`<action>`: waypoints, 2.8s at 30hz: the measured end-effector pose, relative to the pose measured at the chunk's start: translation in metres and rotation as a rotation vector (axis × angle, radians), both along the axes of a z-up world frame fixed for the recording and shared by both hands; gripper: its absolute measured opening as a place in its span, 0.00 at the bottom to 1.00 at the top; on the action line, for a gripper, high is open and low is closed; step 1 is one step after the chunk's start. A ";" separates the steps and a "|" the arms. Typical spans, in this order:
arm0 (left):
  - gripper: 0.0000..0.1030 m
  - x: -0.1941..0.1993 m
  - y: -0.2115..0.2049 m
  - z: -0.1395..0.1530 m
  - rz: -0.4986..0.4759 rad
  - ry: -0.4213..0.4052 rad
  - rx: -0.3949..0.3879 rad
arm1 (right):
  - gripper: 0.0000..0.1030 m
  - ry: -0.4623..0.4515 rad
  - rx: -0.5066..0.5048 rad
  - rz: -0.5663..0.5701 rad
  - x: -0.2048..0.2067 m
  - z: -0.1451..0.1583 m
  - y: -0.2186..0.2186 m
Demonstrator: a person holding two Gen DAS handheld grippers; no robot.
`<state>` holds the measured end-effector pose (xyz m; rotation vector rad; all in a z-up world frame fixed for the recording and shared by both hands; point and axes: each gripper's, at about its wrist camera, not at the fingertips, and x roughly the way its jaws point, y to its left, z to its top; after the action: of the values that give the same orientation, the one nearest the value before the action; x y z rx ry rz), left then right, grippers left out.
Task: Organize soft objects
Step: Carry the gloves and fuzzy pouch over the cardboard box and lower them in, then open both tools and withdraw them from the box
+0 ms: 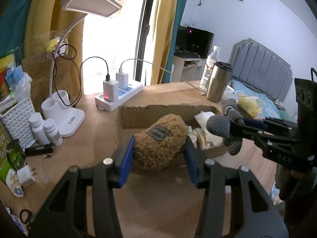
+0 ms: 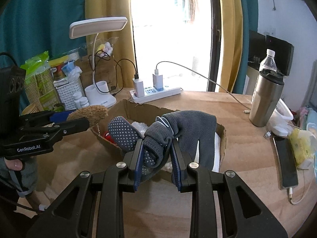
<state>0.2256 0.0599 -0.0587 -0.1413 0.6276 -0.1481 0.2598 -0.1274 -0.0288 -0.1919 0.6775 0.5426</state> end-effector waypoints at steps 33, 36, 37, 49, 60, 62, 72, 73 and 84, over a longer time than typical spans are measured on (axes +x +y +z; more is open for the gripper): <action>0.51 0.090 0.013 -0.036 0.024 0.090 -0.002 | 0.27 0.059 0.022 0.021 0.068 -0.026 0.009; 0.54 0.094 0.014 -0.037 0.022 0.095 -0.011 | 0.27 0.063 0.019 0.024 0.070 -0.028 0.013; 0.55 0.094 0.015 -0.037 0.024 0.099 -0.019 | 0.27 0.065 0.017 0.028 0.071 -0.028 0.015; 0.72 0.089 0.023 -0.035 0.032 0.087 -0.037 | 0.27 0.127 0.010 0.061 0.076 -0.045 0.034; 0.72 0.078 0.024 -0.030 0.029 0.078 -0.036 | 0.41 0.163 -0.005 0.044 0.073 -0.051 0.039; 0.72 0.075 0.023 -0.028 0.026 0.073 -0.036 | 0.41 0.156 -0.007 0.039 0.072 -0.049 0.038; 0.72 0.058 0.015 -0.015 0.006 0.043 -0.030 | 0.49 0.114 0.012 0.005 0.057 -0.032 0.027; 0.72 0.056 0.014 -0.014 0.005 0.039 -0.030 | 0.49 0.111 0.012 0.004 0.056 -0.031 0.027; 0.72 0.031 0.004 0.001 -0.011 0.000 -0.019 | 0.50 0.063 0.019 -0.025 0.031 -0.013 0.015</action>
<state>0.2568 0.0640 -0.0572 -0.1561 0.6273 -0.1650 0.2912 -0.1126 -0.0417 -0.1487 0.7352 0.5331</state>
